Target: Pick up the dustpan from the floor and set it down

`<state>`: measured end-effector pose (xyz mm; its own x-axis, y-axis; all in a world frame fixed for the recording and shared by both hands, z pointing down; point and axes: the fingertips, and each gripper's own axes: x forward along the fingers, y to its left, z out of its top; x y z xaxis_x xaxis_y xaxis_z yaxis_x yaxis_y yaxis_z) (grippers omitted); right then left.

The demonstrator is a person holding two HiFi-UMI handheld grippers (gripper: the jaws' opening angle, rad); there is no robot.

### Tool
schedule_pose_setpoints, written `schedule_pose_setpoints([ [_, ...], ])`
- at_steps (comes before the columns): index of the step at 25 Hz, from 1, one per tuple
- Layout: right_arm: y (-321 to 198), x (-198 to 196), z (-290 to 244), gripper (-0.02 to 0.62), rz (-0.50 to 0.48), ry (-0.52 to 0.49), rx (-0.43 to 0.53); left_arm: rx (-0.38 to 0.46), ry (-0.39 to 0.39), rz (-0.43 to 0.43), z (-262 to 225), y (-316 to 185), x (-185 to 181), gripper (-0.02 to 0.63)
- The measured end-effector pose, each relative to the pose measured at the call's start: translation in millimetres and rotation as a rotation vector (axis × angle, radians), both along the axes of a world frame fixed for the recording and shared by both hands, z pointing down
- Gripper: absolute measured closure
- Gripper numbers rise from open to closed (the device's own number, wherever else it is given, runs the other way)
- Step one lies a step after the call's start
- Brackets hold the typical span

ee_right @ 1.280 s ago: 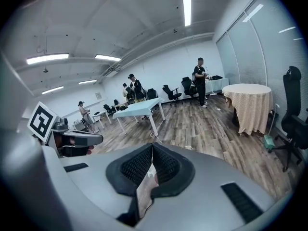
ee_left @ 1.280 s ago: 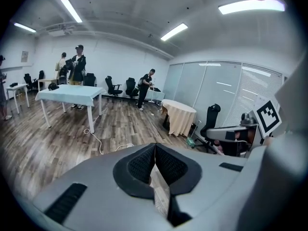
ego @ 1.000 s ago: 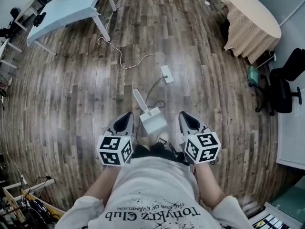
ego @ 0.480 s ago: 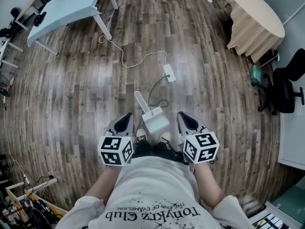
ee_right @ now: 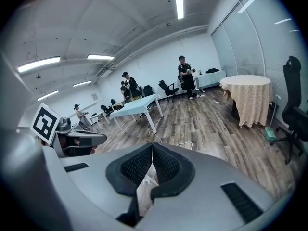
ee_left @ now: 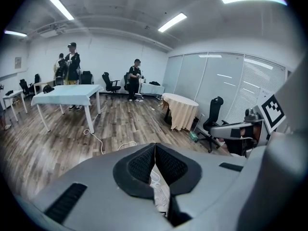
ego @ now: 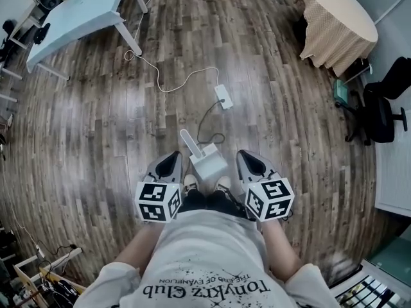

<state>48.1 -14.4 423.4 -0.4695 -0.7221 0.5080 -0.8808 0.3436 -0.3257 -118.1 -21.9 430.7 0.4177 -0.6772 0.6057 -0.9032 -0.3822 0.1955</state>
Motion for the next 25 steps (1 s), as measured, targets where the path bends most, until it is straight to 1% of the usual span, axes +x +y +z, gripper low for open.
schedule_pose_setpoints([
  [2,-4,-2,2,0.569,0.006,0.002,-0.008,0.010,-0.033,0.030,3,-6,0,0.583],
  [5,-12,-6,7,0.569,0.013,0.000,-0.022,0.028,-0.084,0.111,8,-16,3,0.583],
  [9,-20,-10,17,0.569,0.021,-0.009,-0.048,0.027,-0.105,0.209,16,-24,11,0.581],
  [11,-24,-13,24,0.569,0.017,-0.010,-0.057,0.027,-0.115,0.236,23,-31,12,0.581],
  [15,-28,-23,34,0.569,0.001,-0.012,-0.075,-0.003,-0.134,0.289,40,-39,13,0.581],
  [20,-25,-31,52,0.569,0.002,-0.032,-0.109,-0.030,-0.179,0.360,67,-46,14,0.578],
  [21,-24,-33,55,0.569,0.001,-0.036,-0.115,-0.049,-0.178,0.364,73,-47,14,0.564],
  [22,-23,-34,57,0.569,0.002,-0.041,-0.120,-0.079,-0.167,0.360,80,-48,14,0.513],
  [23,-22,-35,59,0.569,0.004,-0.046,-0.125,-0.114,-0.147,0.348,87,-48,14,0.475],
  [25,-21,-36,64,0.569,0.010,-0.055,-0.135,-0.177,-0.115,0.311,99,-48,12,0.448],
])
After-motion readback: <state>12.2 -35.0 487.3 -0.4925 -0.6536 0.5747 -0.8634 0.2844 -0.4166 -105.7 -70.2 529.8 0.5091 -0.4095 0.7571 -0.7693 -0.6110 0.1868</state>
